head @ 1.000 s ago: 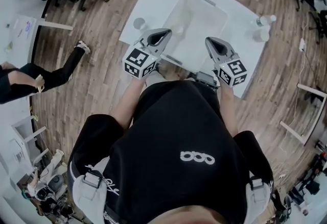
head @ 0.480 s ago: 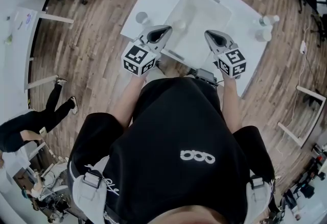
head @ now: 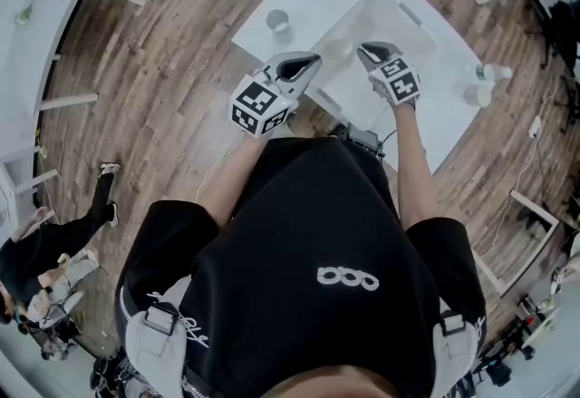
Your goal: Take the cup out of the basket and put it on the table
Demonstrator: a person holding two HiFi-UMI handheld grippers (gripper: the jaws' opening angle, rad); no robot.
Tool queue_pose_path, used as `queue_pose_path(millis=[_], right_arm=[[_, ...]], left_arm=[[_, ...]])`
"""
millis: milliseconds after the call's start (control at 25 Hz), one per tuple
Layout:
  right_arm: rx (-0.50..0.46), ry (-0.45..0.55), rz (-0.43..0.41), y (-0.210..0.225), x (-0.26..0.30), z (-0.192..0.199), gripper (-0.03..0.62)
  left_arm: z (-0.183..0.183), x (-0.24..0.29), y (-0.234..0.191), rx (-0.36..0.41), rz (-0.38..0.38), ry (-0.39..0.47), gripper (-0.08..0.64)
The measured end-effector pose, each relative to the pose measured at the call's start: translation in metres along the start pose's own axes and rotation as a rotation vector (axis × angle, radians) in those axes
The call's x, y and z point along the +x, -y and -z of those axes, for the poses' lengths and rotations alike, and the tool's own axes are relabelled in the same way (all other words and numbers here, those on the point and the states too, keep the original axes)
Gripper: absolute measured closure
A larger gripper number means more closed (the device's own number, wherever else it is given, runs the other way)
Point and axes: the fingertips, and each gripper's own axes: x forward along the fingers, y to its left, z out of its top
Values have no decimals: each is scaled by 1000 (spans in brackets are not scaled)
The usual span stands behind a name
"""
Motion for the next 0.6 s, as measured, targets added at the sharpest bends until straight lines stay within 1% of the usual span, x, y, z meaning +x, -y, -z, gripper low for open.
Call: queue_pose_path(millis=[40, 80, 120, 160, 200, 280, 360, 480, 600], right_arm=[[-11, -28, -9, 2, 14, 5, 548], [-23, -56, -20, 4, 29, 11, 501], [-36, -86, -36, 4, 43, 17, 433], [-53, -113, -55, 3, 58, 22, 384], [-73, -137, -75, 2, 72, 28, 351], [-108, -190, -99, 3, 96, 42, 327], [-118, -249, -98, 9, 116, 61, 309], [-92, -342, -86, 17, 133, 92, 305], [-78, -369, -91, 21, 144, 102, 305]], left_arm=[[1, -2, -1, -6, -6, 2, 551], [3, -4, -3, -13, -16, 5, 551], [5, -7, -4, -20, -30, 10, 551], [7, -11, -5, -28, -48, 15, 551], [8, -14, -6, -37, -66, 20, 551], [13, -17, -7, -54, -92, 28, 551], [19, -18, -6, -63, -108, 26, 551], [27, -23, -4, -74, -132, 23, 551], [33, -32, -4, -96, -167, 27, 551]])
